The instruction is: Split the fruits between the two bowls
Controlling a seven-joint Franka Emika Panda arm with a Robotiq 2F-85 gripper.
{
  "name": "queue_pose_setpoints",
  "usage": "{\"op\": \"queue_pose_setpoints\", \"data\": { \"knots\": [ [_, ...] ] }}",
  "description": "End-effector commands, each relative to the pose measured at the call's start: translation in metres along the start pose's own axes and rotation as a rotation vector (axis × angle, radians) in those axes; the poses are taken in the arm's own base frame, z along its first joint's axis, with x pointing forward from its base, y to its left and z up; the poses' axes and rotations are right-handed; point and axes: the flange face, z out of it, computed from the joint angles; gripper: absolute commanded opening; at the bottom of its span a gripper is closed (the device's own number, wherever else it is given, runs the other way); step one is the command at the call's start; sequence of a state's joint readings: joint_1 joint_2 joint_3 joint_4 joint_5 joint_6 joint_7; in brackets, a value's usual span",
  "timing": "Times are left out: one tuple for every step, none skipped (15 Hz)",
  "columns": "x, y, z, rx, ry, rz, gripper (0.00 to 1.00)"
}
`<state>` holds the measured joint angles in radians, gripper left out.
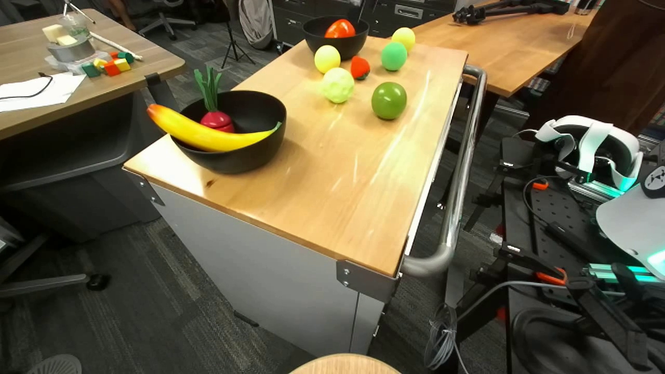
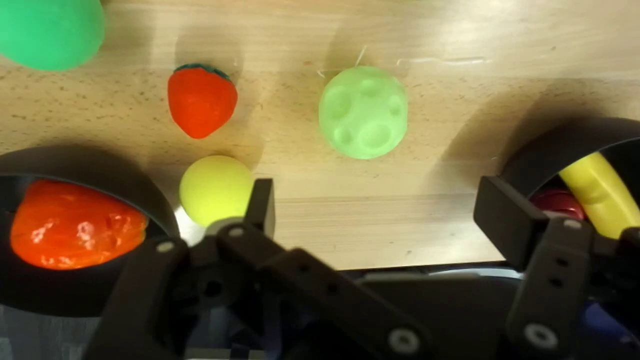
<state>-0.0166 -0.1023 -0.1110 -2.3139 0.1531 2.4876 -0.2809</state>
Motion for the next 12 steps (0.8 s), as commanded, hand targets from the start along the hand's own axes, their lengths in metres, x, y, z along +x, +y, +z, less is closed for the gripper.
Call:
{"op": "queue_pose_setpoints", "data": {
  "knots": [
    [0.010, 0.004, 0.045, -0.033, 0.031, 0.015, 1.00],
    [0.012, 0.005, 0.058, -0.036, 0.023, 0.025, 1.00],
    [0.013, 0.004, 0.072, -0.039, 0.007, 0.035, 1.00],
    [0.014, 0.003, 0.084, -0.038, -0.006, 0.044, 1.00],
    [0.014, 0.001, 0.095, -0.033, -0.027, 0.054, 1.00],
    [0.014, -0.001, 0.105, -0.032, -0.042, 0.060, 1.00],
    [0.014, -0.004, 0.114, -0.029, -0.057, 0.062, 1.00],
    [0.015, -0.007, 0.119, -0.027, -0.065, 0.061, 1.00],
    [0.016, -0.010, 0.124, -0.025, -0.068, 0.057, 1.00],
    [0.016, -0.012, 0.127, -0.026, -0.069, 0.052, 0.90],
    [0.017, -0.013, 0.130, -0.025, -0.071, 0.047, 0.73],
    [0.019, -0.014, 0.131, -0.024, -0.072, 0.044, 0.66]
  ]
}}
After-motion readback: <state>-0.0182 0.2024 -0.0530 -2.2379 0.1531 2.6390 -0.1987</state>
